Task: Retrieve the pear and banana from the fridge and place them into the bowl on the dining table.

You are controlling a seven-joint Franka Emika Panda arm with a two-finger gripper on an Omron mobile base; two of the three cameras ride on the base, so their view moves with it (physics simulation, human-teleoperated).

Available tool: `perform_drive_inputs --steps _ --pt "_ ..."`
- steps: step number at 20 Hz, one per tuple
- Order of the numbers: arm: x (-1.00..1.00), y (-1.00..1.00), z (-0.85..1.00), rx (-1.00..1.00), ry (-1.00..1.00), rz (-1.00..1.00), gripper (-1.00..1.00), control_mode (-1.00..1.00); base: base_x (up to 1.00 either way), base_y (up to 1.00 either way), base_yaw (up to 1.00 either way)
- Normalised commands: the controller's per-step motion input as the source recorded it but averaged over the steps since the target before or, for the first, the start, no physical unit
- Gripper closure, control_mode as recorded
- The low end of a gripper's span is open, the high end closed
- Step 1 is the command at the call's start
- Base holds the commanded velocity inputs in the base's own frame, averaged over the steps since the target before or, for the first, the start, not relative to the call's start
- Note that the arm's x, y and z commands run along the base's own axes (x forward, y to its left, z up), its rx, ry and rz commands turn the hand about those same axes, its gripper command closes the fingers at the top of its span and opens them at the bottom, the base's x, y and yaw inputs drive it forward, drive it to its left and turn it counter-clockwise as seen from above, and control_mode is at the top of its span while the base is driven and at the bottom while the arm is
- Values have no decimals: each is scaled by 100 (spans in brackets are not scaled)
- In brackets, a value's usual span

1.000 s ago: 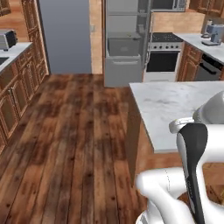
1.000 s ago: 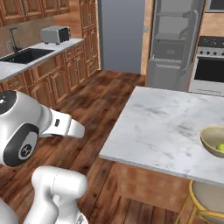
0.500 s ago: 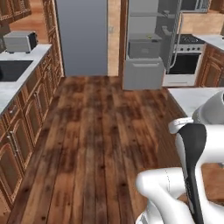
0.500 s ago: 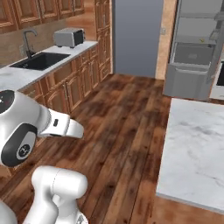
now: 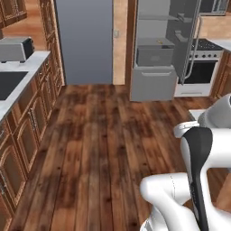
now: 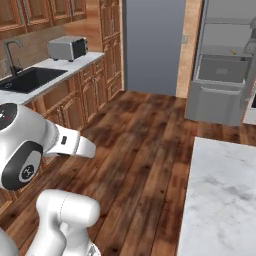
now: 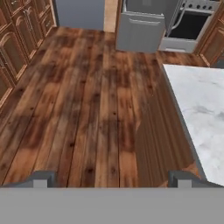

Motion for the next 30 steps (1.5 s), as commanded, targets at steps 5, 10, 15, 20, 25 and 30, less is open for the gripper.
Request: perform_drive_inputs --steps 5,10,15,20,25,30 --pt "0 0 0 0 0 0 -100 100 94 -22 0" --pt "0 0 0 0 0 0 -100 100 83 -22 -1" --pt "0 0 0 0 0 0 -100 100 65 -38 -5" --pt "0 0 0 0 0 0 -100 100 54 -39 -9" --pt "0 0 0 0 0 0 -100 100 51 -47 -16" --pt "0 0 0 0 0 0 -100 100 62 -38 -19"
